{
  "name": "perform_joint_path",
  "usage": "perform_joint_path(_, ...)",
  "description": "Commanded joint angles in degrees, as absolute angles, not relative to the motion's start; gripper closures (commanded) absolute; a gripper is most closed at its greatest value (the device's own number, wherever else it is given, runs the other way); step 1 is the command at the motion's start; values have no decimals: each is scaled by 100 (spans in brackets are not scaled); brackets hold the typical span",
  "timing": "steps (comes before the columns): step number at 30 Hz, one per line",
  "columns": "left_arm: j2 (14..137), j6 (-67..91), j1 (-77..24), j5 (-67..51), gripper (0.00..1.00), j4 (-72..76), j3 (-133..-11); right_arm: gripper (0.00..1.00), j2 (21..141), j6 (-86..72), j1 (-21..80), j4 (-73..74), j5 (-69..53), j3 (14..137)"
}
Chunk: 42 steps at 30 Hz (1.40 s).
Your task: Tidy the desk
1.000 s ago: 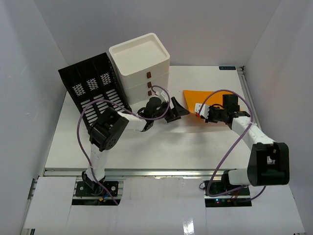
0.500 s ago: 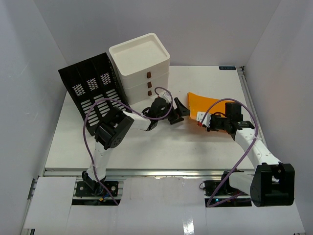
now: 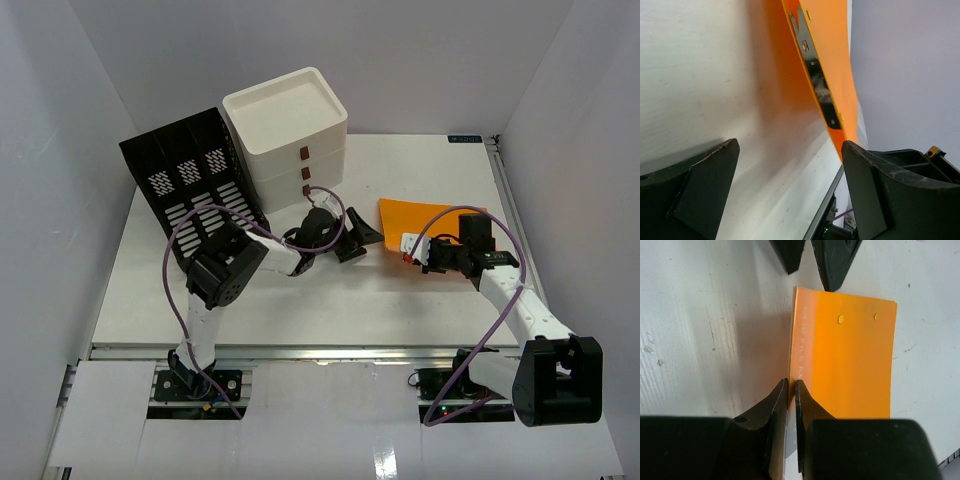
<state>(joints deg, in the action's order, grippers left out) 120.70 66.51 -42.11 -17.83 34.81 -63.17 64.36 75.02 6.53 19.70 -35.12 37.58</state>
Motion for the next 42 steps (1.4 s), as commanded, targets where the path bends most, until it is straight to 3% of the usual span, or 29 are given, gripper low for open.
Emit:
perform_joint_path(1,11044,6697,-4152,-1119,6,4019,-5695,87,6369,7346,721,2104,-3776,3723)
perform_joint_path(7,10778,6663,-4069,-1052,4,4257,-5399,87,6381,7304,721,2070,-3814,3709)
perform_joint_path(32,11796,7050,-4096,-2074,4,4127,-6371,86,6054,7116,982,2092,-4043,3686)
perform_joint_path(42,12304,7181,-4188,-2686,24,3826,-7115,84,5722,6758,1460,1841,-3748,3502)
